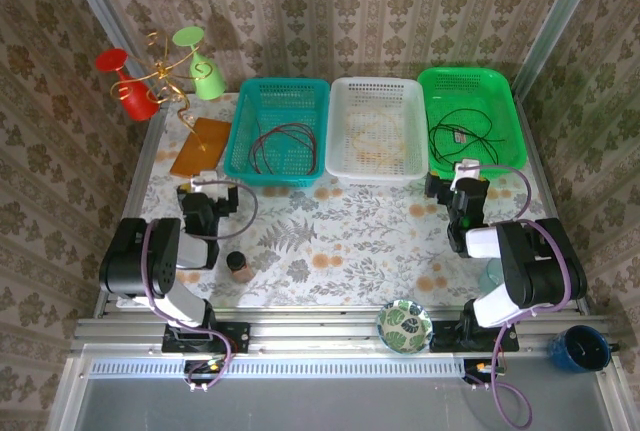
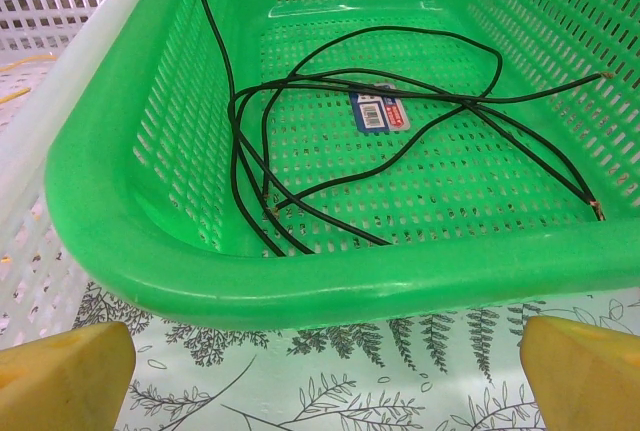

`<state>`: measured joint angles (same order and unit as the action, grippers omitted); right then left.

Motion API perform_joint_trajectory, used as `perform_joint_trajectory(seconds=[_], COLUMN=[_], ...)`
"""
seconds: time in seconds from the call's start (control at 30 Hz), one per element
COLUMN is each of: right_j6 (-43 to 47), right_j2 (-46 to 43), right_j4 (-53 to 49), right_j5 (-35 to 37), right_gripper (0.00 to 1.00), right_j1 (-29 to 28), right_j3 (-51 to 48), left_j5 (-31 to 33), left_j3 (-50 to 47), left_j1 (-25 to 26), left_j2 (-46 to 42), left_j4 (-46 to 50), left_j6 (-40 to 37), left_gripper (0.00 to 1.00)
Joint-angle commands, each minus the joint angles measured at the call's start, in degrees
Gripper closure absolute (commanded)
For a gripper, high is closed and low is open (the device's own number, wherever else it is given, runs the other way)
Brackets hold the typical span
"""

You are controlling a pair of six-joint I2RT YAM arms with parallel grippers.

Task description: Untangle the cables

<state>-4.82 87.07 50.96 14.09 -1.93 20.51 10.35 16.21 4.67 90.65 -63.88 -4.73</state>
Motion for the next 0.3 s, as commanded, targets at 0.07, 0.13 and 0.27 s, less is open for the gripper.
perform_joint_trajectory(seconds=[0.07, 0.13, 0.27], right_j6=[0.4, 0.3, 0.4], right_j2=[0.7, 0.7, 0.5], right_j4=[0.0, 0.1, 0.4], right_j5=[0.5, 0.4, 0.4], right_gripper=[0.0, 0.0, 0.0], right_j1=[-0.5, -0.5, -0.4], right_j3=[1.8, 1.6, 1.5], left_j5=[3.5, 3.5, 3.5], left_j3=[4.6, 4.6, 4.5], left_j1=[-0.4, -0.3, -0.3], left_j2=[-1.0, -1.0, -1.0], left_j4=[7.3, 7.1, 7.0], left_j6=[1.3, 1.2, 1.2], left_gripper=[0.0, 0.0, 0.0])
